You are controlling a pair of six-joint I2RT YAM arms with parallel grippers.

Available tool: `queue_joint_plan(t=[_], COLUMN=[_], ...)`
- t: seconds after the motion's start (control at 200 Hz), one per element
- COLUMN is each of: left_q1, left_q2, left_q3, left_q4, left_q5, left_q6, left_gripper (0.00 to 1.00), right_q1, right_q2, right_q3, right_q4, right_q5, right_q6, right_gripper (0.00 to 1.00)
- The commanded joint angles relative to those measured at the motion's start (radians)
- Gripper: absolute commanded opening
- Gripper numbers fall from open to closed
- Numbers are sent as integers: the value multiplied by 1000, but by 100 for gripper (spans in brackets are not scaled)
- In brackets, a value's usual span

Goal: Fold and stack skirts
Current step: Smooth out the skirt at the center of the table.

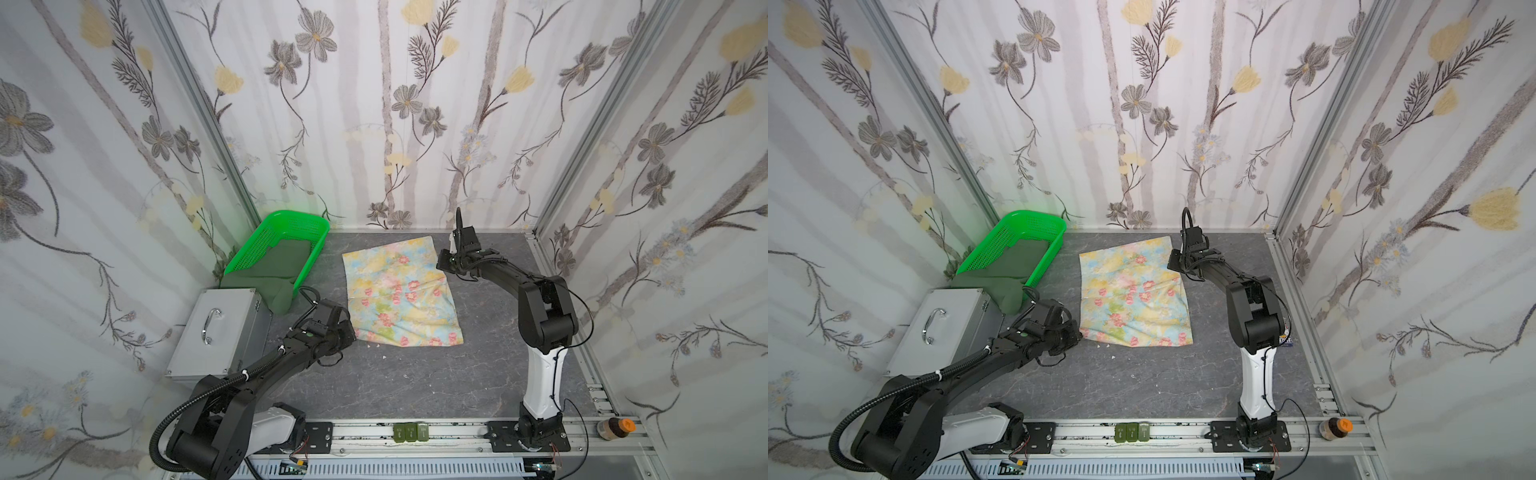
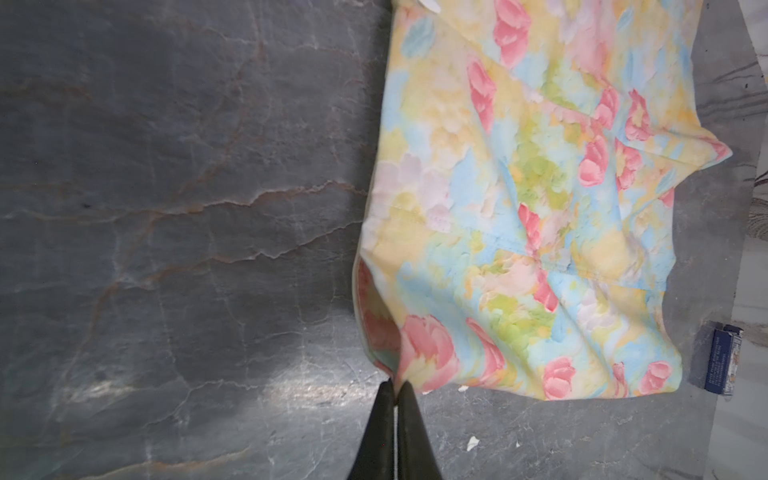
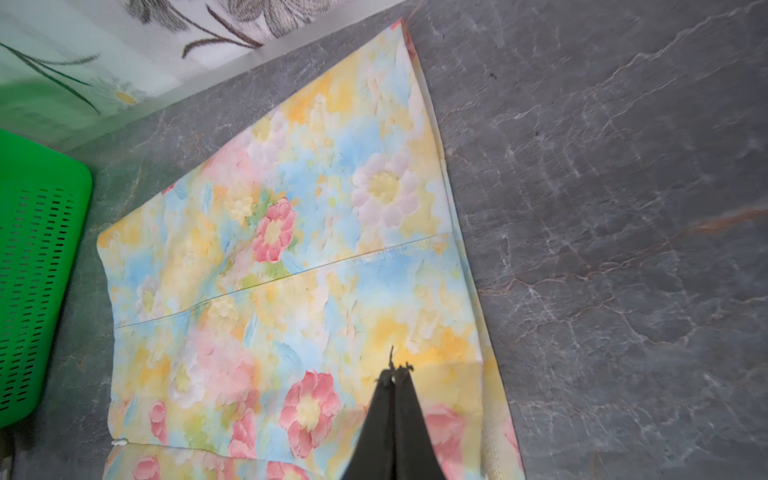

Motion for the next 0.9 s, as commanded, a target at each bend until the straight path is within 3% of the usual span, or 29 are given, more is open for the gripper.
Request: queue_joint_plan(t=[0.0,0.2,0.295,0.42,0.704,0.899], left_q1=[-1,-3,-4,-4,-4,-6], left_q2=[2,10,7,-6,-22,-21], left_q3=[22,31,22,-3,-22,-29], left_q4=[-21,-21,-22,-22,-22,-22], left_q5=[-10,-2,-1,-5,-3,-8], left_q6=[-22,-20,-22,-30,-33,-30], left_gripper=[6,6,7,7,7,7], right_q1=[4,5,2,-8,12,34], right_q2=[40,58,-44,-206,-353,-344], right_q3=[31,25,-103,-284,-530,-596], right_q4=[-33,-36,50,143,161,182], right_q5=[-34,-35,-28,-21,-25,-27], right_q6=[-11,-5,17,52,55,59], right_gripper=[0,0,21,34,37,31])
